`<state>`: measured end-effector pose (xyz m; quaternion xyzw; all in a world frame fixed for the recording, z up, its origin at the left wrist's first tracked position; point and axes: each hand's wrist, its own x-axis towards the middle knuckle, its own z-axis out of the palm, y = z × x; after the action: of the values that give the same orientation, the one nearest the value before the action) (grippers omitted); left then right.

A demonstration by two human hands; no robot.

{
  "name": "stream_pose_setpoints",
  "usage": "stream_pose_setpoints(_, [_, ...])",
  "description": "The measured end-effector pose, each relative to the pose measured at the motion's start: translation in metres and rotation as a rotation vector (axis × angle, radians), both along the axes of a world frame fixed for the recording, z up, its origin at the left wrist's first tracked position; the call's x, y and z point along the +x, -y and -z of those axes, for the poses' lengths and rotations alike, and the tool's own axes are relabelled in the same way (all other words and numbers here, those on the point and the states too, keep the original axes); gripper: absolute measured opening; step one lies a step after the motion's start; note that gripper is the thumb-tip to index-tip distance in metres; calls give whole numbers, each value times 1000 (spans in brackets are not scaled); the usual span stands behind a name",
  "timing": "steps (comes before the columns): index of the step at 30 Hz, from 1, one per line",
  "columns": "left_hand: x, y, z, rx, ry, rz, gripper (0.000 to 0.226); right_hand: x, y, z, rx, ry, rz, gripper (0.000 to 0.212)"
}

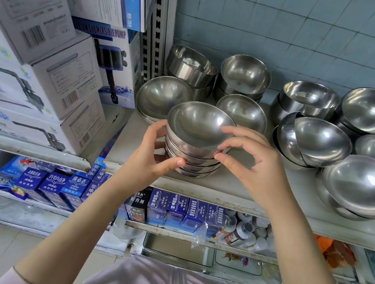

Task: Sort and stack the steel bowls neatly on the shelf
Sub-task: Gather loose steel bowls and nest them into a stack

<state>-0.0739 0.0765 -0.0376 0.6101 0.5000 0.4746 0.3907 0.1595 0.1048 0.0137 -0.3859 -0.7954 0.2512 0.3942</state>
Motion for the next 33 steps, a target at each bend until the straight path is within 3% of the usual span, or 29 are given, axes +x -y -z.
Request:
stream_pose_setpoints(6, [0, 0, 1, 10, -11, -7, 79, 0, -3, 4, 56, -1, -7, 14])
stream_pose_setpoints(9, [-1, 0, 2, 9, -22, -7, 76, 8, -6, 2, -33, -86, -45, 29])
stream_pose_setpoints(12, [-2, 0, 3, 3, -19, -6, 80, 32, -15, -3, -126, -166, 52, 37])
stream_pose_setpoints(15, [-2, 0, 3, -1, -15, -4, 82, 55, -29, 1, -256, 8, 146, 39])
stream_pose_setpoints(19, [-1, -1, 2, -2, -11, -5, 82, 58, -45, 9, -349, 175, 85, 38])
stream_pose_setpoints(23, [-2, -1, 3, -6, -7, 5, 86, 51, -51, 17, -282, 216, 61, 27])
stream_pose_setpoints(33, [-1, -2, 3, 3, -16, -15, 83, 46, -53, 7, -96, -38, 245, 17])
